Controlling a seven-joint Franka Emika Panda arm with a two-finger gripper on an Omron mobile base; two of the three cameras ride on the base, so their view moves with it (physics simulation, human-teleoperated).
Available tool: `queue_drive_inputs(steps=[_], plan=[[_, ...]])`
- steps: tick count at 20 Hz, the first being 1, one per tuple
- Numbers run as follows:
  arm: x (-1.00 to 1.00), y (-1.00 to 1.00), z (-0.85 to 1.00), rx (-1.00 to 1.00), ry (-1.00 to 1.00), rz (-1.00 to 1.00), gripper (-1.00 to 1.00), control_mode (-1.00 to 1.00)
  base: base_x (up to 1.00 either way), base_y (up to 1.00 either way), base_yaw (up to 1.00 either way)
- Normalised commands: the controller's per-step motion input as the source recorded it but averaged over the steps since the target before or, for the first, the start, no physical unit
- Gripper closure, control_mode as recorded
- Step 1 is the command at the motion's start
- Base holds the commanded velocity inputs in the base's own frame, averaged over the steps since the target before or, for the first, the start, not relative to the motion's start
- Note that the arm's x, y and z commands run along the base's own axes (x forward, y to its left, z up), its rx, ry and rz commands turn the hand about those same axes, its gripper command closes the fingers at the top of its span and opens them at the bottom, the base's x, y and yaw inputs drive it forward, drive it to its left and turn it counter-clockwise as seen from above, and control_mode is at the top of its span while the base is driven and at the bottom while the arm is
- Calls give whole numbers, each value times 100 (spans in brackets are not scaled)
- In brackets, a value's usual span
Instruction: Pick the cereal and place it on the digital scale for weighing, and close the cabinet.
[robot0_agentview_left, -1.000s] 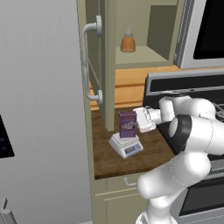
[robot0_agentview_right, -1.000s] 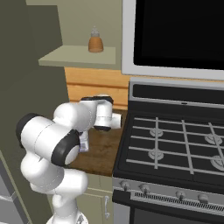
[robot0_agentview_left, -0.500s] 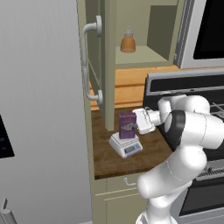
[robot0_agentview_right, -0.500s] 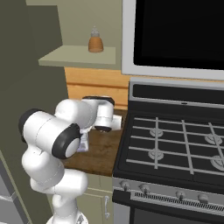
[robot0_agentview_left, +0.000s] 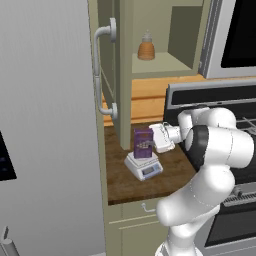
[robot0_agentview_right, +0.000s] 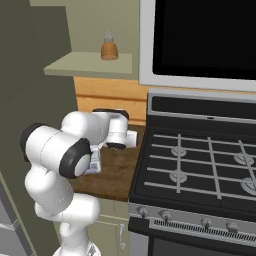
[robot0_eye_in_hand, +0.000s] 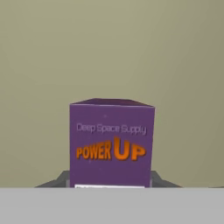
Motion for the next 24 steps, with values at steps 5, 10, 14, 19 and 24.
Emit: queue_drive_inputs(steps=[5, 10, 14, 19, 24], plan=[[0, 0, -5, 0, -3, 0, -100, -100, 0, 0, 0], [0, 0, 0, 0, -1, 0, -100, -100, 0, 0, 0], [0, -3, 0, 1, 0, 0, -100, -100, 0, 0, 0], [0, -35, 0, 6, 0, 0, -100, -100, 0, 0, 0], [-6, -50, 1, 9, -2, 0, -100, -100, 0, 0, 0]])
